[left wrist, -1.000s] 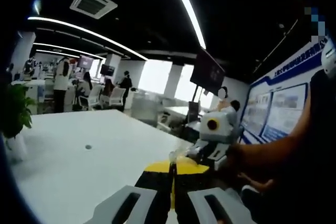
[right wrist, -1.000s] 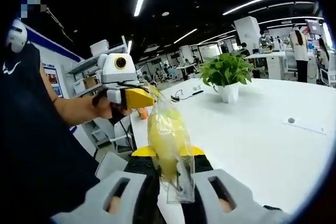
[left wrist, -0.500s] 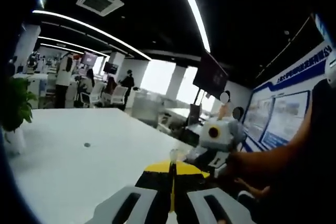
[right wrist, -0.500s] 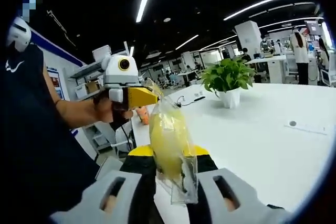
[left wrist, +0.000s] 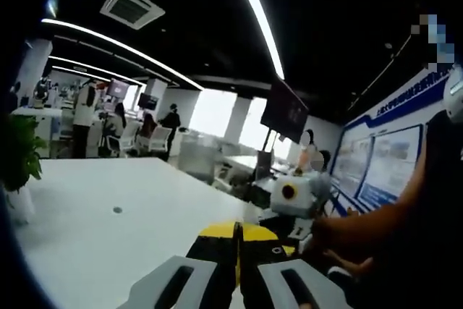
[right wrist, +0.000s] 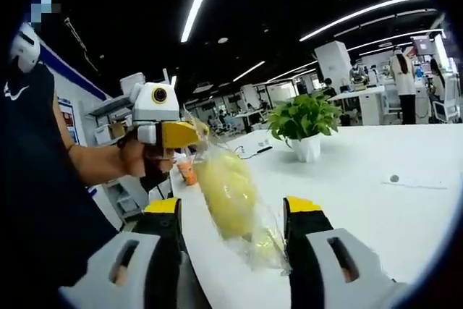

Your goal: Compare the silicone blocks by pressing each to a similar depth, holding the contact briefly, and releasing to observe deformation and rebound differences across the visible hardness samples.

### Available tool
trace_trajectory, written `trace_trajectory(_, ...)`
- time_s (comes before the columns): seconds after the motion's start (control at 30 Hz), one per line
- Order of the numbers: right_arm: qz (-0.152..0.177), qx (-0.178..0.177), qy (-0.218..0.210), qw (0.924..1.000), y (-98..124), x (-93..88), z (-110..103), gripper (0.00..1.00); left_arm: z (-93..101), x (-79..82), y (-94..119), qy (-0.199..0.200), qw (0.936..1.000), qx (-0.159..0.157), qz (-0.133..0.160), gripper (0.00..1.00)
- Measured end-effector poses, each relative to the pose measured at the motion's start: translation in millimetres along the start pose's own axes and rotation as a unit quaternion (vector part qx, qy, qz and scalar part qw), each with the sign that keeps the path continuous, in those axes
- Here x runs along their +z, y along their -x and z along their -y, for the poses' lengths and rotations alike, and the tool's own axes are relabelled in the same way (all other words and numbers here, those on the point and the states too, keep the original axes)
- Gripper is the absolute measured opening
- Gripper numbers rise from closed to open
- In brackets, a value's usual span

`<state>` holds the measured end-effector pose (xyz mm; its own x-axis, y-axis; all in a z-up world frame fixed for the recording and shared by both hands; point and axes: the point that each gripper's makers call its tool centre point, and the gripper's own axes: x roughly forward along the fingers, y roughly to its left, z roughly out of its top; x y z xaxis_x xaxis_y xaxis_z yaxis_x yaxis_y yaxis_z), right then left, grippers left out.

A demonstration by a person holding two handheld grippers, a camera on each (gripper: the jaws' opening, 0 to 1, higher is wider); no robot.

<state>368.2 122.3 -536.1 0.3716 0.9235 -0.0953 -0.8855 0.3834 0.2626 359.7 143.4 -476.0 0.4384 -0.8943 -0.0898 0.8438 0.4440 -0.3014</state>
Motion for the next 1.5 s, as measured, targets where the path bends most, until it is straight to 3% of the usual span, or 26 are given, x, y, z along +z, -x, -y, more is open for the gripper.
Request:
trace_trajectory(0.07, 0.008, -0.023, 0.003, 0.9997, 1.1, 0.8, 7.0, 0.87, -2.2, -3.9, -0.8, -0.004, 1.0, 0.003, -0.007, 0.0)
trace_trajectory(0.13, 0.006, -0.039, 0.003, 0.9992, 3.6, -1.5, 13.4, 0.96, -4.3, -9.4, -2.0, -0.008, 0.9998, 0.006, -0.017, 0.0)
trace_trajectory(0.43, 0.006, -0.071, 0.002, 0.9974, 22.9, -6.2, 25.5, 0.96, -5.4, -14.1, -9.5, 0.0, 0.9998, 0.004, -0.017, 0.0)
trace_trajectory(0.8, 0.007, -0.135, -0.008, 0.9908, 60.7, -22.3, 48.1, 0.96, -8.6, -11.3, -33.4, 0.019, 0.9998, 0.005, 0.006, 0.0)
trace_trajectory(1.17, 0.002, -0.186, -0.025, 0.9822, 100.8, -48.0, 60.5, 0.96, -17.7, -30.7, -56.2, 0.058, 0.998, 0.019, 0.014, 0.0)
trace_trajectory(1.27, -0.02, -0.21, -0.007, 0.9775, 111.0, -63.5, 67.1, 0.96, -21.8, -36.3, -60.4, 0.066, 0.9974, 0.025, 0.014, 0.0)
trace_trajectory(1.4, -0.024, -0.227, 0.02, 0.9735, 116.6, -70.9, 71.5, 0.96, -28.0, -44.6, -63.1, 0.079, 0.9961, 0.035, 0.016, 0.0)
trace_trajectory(1.5, -0.059, -0.229, 0.046, 0.9704, 116.1, -86.3, 70.7, 0.96, -34.1, -49.8, -64.9, 0.094, 0.9945, 0.042, 0.019, 0.0)
